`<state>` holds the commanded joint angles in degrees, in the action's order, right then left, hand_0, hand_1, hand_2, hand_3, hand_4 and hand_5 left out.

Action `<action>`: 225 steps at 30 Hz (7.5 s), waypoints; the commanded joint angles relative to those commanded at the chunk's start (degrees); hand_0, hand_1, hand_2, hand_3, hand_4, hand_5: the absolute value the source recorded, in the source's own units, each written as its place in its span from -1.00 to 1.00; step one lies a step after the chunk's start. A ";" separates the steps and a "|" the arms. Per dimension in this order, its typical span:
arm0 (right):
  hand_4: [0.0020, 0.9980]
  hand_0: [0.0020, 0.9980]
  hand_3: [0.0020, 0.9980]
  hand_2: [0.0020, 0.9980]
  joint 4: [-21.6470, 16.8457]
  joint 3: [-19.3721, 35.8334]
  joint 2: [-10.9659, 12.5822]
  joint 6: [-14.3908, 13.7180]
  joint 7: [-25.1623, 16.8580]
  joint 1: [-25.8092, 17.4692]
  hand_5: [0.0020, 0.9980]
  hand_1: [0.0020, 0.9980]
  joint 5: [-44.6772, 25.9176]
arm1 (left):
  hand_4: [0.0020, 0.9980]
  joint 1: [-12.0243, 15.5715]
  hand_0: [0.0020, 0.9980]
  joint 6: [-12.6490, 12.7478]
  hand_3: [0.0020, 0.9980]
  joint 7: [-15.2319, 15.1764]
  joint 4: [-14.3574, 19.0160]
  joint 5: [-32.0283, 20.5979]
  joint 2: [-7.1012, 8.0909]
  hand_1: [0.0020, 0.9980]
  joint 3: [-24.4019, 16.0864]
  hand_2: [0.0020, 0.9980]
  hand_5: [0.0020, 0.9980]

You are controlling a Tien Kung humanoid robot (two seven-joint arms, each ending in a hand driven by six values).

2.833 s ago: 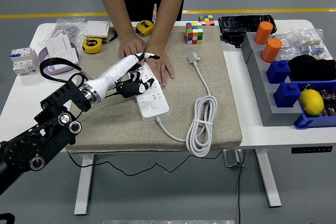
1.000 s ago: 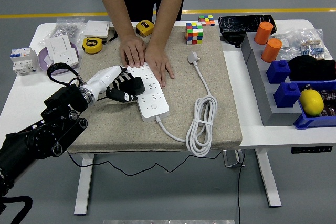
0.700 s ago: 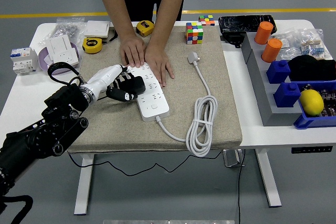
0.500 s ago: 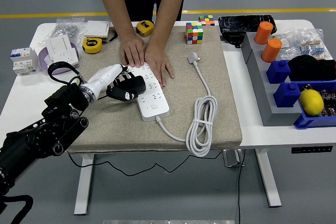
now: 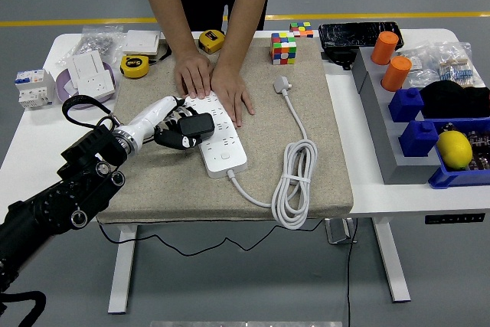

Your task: Pick up the plug,place it near the board,insert it into the board,press the button

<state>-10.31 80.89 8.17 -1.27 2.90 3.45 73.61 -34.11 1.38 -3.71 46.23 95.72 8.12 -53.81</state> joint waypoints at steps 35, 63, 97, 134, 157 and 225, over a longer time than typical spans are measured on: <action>1.00 0.84 0.56 0.49 0.00 0.28 0.04 -0.07 -0.04 0.01 0.47 0.57 0.04 | 0.28 -0.33 -0.34 -0.38 0.07 0.05 -0.72 0.38 -0.57 -0.15 -0.90 -0.04 -0.80; 1.00 0.83 0.56 0.49 0.00 0.30 0.14 -0.02 0.08 0.10 0.48 0.56 0.18 | 0.29 -1.70 -0.31 -0.23 -0.14 0.69 -2.74 0.94 -1.43 -0.32 0.63 -0.14 -0.83; 1.00 0.83 0.56 0.48 0.00 0.33 0.07 -0.02 0.03 0.16 0.49 0.55 -0.03 | 0.03 -0.08 -0.37 -4.93 -0.61 1.97 -1.77 -20.57 -2.13 -0.67 -5.74 -0.60 -0.73; 1.00 0.83 0.56 0.48 0.00 1.18 -0.25 -0.13 0.03 -0.44 0.49 0.54 -0.09 | 0.19 6.38 0.66 0.57 -0.13 -0.05 -4.00 0.75 0.78 0.84 -17.44 0.47 -0.71; 1.00 0.83 0.56 0.48 0.00 1.29 -0.17 -0.11 -0.03 -0.39 0.49 0.53 -0.22 | 0.97 6.58 1.00 -0.68 0.38 0.47 -2.00 7.30 1.85 1.00 -18.66 1.00 -0.48; 1.00 0.82 0.56 0.48 0.00 3.47 -0.84 -0.17 -0.56 -1.41 0.48 0.53 0.32 | 1.00 35.57 0.61 0.96 0.61 2.34 38.95 -7.24 -8.12 0.73 -51.28 0.65 0.41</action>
<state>-10.31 84.36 7.33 -1.44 2.34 2.03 73.93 1.46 2.34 -1.37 85.18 88.48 0.00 -105.09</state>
